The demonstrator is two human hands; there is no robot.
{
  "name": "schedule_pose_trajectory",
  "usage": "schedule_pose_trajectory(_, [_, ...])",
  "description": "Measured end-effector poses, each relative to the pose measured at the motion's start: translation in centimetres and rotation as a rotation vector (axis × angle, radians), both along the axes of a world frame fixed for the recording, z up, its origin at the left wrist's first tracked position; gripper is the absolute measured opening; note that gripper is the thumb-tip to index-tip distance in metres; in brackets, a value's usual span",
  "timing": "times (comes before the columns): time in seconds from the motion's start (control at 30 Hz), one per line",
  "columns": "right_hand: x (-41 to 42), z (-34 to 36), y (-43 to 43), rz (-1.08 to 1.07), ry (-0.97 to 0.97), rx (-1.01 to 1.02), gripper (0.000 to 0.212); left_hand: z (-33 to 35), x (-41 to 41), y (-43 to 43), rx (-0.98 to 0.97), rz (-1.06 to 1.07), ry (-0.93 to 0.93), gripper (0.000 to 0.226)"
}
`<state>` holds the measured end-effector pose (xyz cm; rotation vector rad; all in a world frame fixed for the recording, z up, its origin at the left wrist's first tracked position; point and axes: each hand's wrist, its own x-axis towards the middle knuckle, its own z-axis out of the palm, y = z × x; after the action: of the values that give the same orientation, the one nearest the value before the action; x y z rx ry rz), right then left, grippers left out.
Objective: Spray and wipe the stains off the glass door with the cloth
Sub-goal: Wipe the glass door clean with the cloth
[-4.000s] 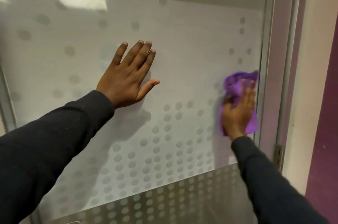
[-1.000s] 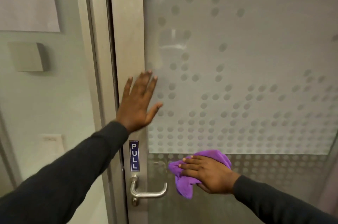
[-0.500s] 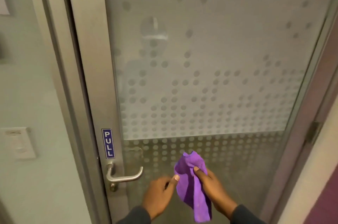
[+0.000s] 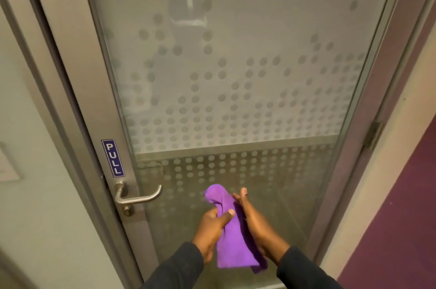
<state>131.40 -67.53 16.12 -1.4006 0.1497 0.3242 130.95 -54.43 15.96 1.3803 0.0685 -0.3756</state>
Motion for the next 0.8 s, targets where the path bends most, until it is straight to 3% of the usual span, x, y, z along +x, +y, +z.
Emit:
schedule_pose_trajectory(0.03, [-0.2, -0.2, -0.9, -0.038, 0.024, -0.011, 0.061, -0.1, 0.1, -0.1, -0.02, 0.019, 0.019, 0.026])
schedule_pose_trajectory(0.13, [0.1, -3.0, -4.0, -0.11, 0.211, -0.119, 0.095, 0.0, 0.3, -0.5, -0.11, 0.054, 0.063, 0.032])
schedule_pose_trajectory(0.23, [-1.0, -5.3, -5.9, 0.012, 0.486, 0.158, 0.105, 0.2, 0.2, -0.8, -0.243, 0.036, 0.103, 0.039])
schedule_pose_trajectory(0.33, [-2.6, -6.0, -6.6, 0.207, 0.61, 0.404, 0.119, 0.2, -0.1, -0.6, -0.302, 0.002, 0.124, 0.044])
schedule_pose_trajectory(0.4, [-3.4, -5.8, -6.2, 0.181, 0.615, 0.603, 0.106, 0.1, -0.5, -0.2, -0.315, -0.009, 0.144, 0.045])
schedule_pose_trajectory(0.47, [-4.1, -5.0, -5.3, 0.043, 0.542, 0.764, 0.081, -0.1, -0.9, 0.5, -0.323, -0.018, 0.158, 0.046])
schedule_pose_trajectory(0.57, [-4.8, -3.8, -4.5, -0.104, 0.411, 0.752, 0.043, -0.2, -1.6, 1.9, -0.328, -0.037, 0.151, 0.042])
schedule_pose_trajectory(0.73, [-6.1, -2.5, -3.2, -0.232, 0.312, 0.594, 0.035, -0.3, -2.5, 5.3, -0.258, -0.032, 0.182, 0.033])
schedule_pose_trajectory(0.8, [-6.8, -1.9, -2.5, -0.287, 0.257, 0.546, 0.045, -0.3, -2.9, 6.7, -0.219, -0.045, 0.192, 0.029])
